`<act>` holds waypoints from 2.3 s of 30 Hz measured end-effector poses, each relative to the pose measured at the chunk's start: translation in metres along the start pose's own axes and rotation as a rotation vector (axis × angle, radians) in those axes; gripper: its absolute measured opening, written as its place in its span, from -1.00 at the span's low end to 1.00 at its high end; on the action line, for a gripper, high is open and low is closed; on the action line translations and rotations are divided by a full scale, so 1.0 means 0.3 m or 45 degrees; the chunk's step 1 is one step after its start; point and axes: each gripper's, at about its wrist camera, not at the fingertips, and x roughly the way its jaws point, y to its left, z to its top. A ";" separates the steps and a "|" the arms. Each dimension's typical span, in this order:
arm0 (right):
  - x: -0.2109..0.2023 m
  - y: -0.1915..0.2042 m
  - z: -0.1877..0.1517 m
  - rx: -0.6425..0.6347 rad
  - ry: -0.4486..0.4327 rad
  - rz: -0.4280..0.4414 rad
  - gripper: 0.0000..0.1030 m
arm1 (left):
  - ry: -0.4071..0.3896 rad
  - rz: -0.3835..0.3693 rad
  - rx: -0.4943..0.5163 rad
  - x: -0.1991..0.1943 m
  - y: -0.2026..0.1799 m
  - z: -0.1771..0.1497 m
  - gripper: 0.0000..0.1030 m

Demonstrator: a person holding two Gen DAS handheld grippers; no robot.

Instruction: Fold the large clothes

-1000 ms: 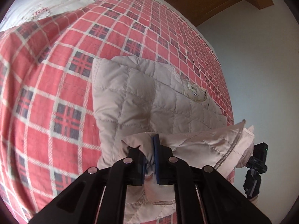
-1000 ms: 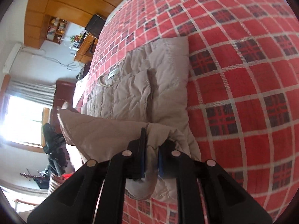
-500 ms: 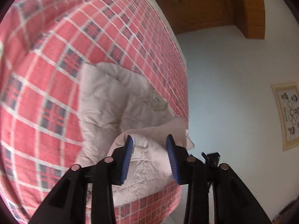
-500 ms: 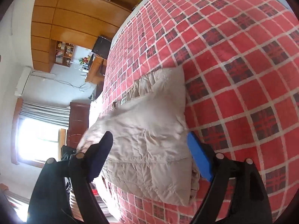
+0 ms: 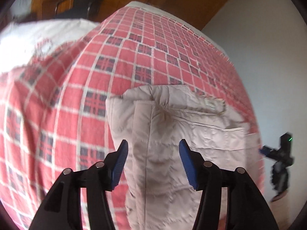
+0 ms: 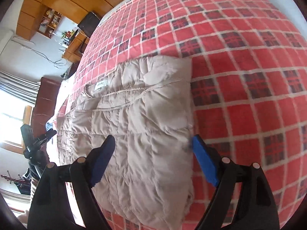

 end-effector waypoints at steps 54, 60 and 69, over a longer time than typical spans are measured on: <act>0.102 0.015 0.304 0.014 -0.143 -0.147 -0.13 | -0.035 0.049 -0.143 0.201 0.057 0.227 -0.52; -0.026 0.047 0.131 -0.063 -0.154 -0.101 -0.03 | -0.028 -0.059 -0.172 0.021 0.062 0.078 -0.24; -0.035 0.016 -0.172 -0.085 -0.059 -0.087 0.13 | 0.040 -0.083 -0.197 -0.033 0.020 -0.190 -0.21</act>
